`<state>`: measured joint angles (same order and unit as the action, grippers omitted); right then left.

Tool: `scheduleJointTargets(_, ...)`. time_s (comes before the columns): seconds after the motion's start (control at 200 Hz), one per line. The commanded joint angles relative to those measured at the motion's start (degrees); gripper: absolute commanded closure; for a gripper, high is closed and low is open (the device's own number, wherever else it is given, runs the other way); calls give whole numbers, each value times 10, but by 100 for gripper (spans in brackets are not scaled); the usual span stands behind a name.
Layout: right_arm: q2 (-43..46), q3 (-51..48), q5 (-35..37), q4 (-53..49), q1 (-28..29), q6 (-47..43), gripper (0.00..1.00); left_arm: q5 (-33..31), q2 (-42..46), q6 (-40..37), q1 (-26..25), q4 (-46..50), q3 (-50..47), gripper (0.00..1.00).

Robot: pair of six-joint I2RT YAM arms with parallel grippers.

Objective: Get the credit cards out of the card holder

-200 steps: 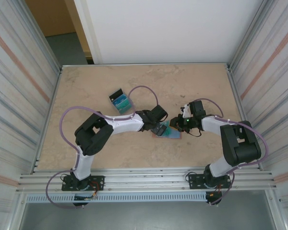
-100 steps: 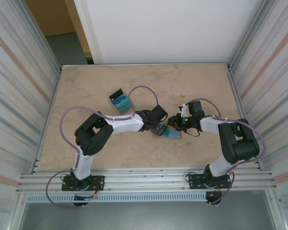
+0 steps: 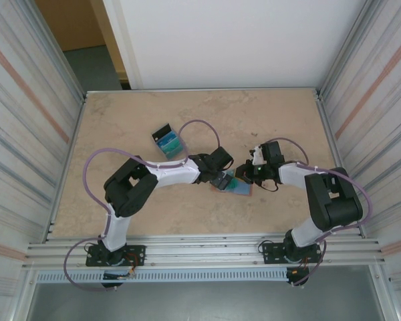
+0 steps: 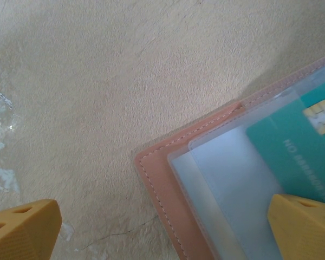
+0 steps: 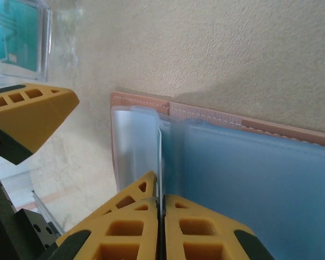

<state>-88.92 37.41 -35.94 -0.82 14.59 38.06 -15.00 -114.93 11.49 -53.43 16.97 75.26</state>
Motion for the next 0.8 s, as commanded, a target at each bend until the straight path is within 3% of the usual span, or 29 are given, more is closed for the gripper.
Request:
scheduleJointTargets(0.0,35,16,34,-58,-7,-32,92,-15,11,3,7,34,-20,1)
scheduleJointTargets(0.481,148,2,70,-108,-32,-74,94,-30,84,15,9,37,-32,1)
scheduleJointTargets(0.792,233,-7,12,-78,-32,-103,94,-49,208,18,9,22,-73,1)
